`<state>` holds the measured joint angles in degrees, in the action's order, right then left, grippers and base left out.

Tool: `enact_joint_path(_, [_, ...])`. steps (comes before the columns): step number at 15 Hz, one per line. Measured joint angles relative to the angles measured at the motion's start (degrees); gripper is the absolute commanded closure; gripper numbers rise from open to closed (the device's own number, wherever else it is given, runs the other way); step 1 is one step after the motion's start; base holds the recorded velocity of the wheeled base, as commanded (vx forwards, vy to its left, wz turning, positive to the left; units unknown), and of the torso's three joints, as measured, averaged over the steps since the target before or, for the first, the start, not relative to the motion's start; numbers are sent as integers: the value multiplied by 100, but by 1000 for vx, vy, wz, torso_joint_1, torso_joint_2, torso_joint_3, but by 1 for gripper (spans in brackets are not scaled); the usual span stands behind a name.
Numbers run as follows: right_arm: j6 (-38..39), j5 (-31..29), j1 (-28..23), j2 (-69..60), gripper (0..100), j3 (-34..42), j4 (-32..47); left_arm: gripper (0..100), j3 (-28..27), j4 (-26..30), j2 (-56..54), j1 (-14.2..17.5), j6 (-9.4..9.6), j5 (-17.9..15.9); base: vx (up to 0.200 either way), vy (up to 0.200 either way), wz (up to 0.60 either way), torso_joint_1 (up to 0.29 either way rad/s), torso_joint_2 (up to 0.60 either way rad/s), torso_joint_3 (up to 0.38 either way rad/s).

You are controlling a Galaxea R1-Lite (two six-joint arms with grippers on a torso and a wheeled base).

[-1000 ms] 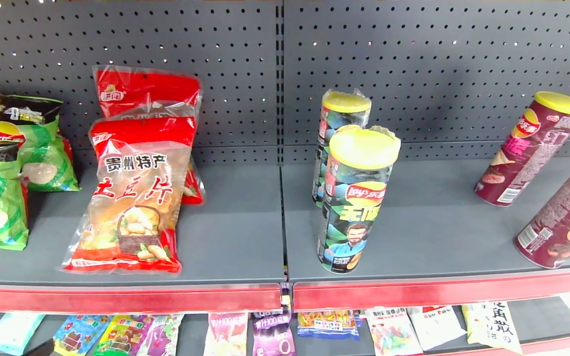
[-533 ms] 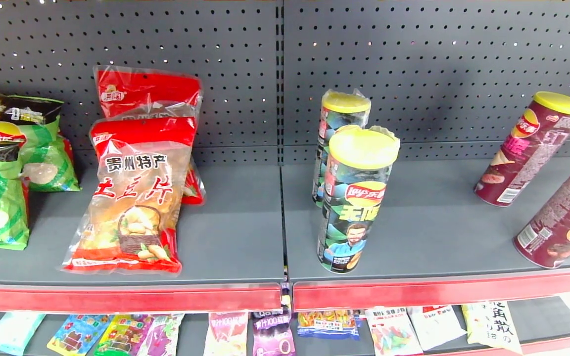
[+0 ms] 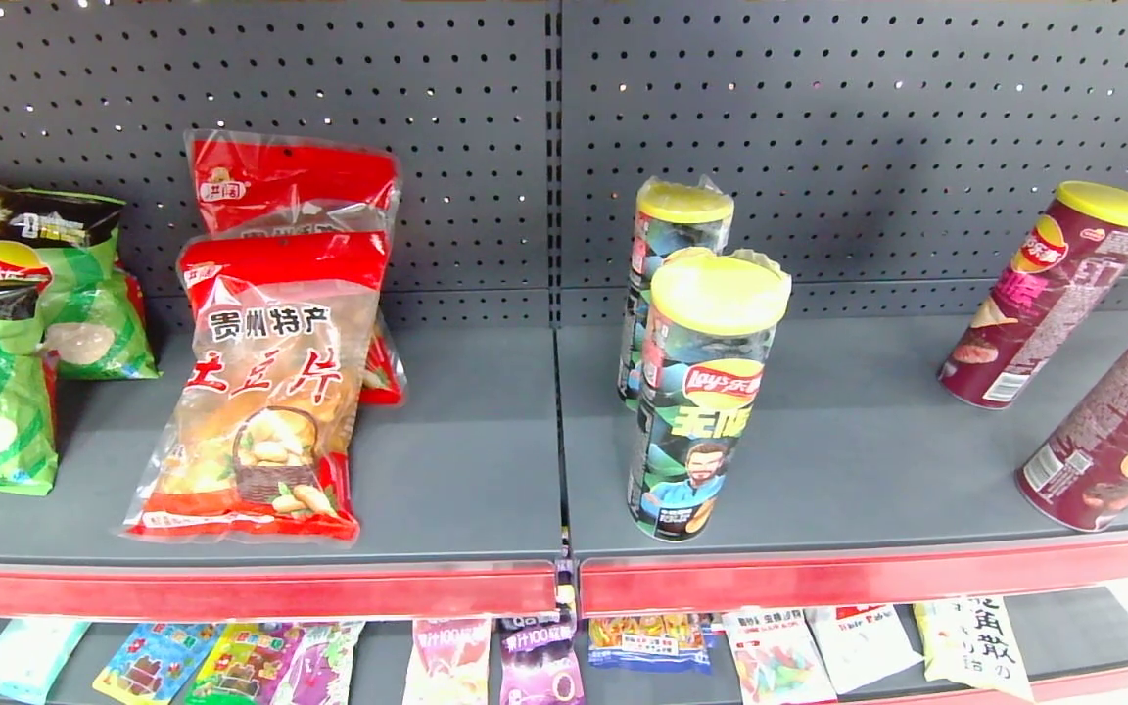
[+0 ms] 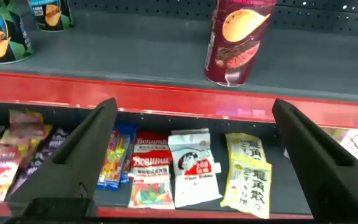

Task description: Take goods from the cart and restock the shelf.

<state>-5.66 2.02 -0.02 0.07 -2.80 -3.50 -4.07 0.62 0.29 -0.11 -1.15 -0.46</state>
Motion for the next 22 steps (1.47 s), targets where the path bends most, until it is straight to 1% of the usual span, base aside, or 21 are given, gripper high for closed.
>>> enact_joint_path(1, [66,-6,0,-2,0,69,230,0,204,-69,-16,1,39,-29,0,0,0,0,0,0])
enact_joint_path(2, [235,-63,-2,-5,0,107,445,0,293,-51,-27,1,77,-44,0,0,0,0,0,0])
enact_joint_path(4, [525,-306,-5,-5,0,212,405,0,366,-44,-39,4,104,-43,0,0,0,0,0,0])
enact_joint_path(7, [479,-91,5,-5,0,269,368,0,386,-44,-43,0,107,-43,0,0,0,0,0,0])
enact_joint_path(15, [512,-124,5,-5,0,280,366,0,391,-44,-43,1,107,-43,0,0,0,0,0,0])
enact_joint_path(21, [528,-127,2,-5,0,280,368,0,391,-44,-40,4,107,-43,-200,0,0,8,4,2])
enact_joint_path(22, [525,-127,2,-5,0,280,372,0,389,-44,-40,4,107,-43,0,0,0,0,0,0])
